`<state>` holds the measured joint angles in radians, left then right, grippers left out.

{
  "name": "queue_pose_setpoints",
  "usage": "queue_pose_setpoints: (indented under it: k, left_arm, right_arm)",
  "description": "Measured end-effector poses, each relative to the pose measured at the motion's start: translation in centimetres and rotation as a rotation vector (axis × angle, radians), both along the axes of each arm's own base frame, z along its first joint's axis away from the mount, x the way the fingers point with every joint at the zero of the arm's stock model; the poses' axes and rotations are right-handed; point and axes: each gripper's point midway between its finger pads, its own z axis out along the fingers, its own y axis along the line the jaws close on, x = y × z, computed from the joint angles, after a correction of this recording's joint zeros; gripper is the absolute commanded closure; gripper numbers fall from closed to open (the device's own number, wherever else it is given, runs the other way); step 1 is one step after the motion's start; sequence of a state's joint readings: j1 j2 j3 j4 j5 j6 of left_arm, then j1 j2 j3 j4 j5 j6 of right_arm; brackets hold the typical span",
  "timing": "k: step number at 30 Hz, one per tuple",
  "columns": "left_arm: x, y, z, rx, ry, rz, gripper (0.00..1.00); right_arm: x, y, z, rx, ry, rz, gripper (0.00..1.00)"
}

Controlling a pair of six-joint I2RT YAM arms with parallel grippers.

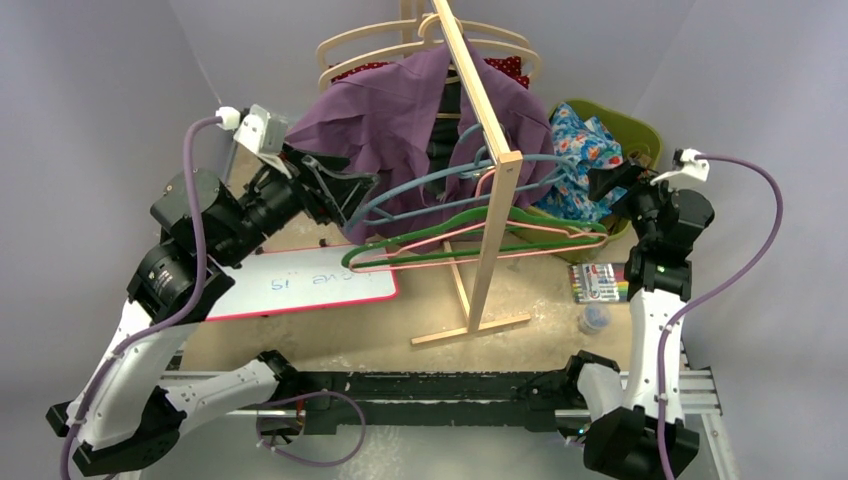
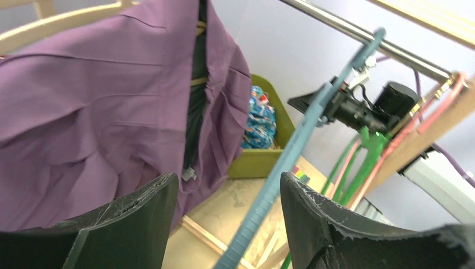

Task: Remove the skirt from the hanger
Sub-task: Place the hanger at the clothesline, then pick up the hanger from the clothesline.

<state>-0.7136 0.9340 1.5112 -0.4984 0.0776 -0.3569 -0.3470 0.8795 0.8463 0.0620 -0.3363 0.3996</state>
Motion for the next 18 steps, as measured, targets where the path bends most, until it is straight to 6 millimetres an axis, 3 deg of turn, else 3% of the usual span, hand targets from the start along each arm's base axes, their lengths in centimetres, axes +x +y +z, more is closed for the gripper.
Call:
queue_pose_setpoints:
  k: [8,12,18]
  left_arm:
    - [3.6,0.4,2.3,-0.01,0.034,0.156,0.33]
    - [5.7,-1.3,2.8,-0.001,0.049,0.161,0.34]
    - [9.0,-4.1,2.0,0.029,0.086,0.129,0.35]
  right_arm:
    - [0.2,0.3,-0.4,0.004,0.002,0.022,0.01]
    - [0.3,0.3,-0.5,0.007,0.004,0.024,0.01]
    - [0.3,0.6,-0.4,0.006,0.0,0.034,0.01]
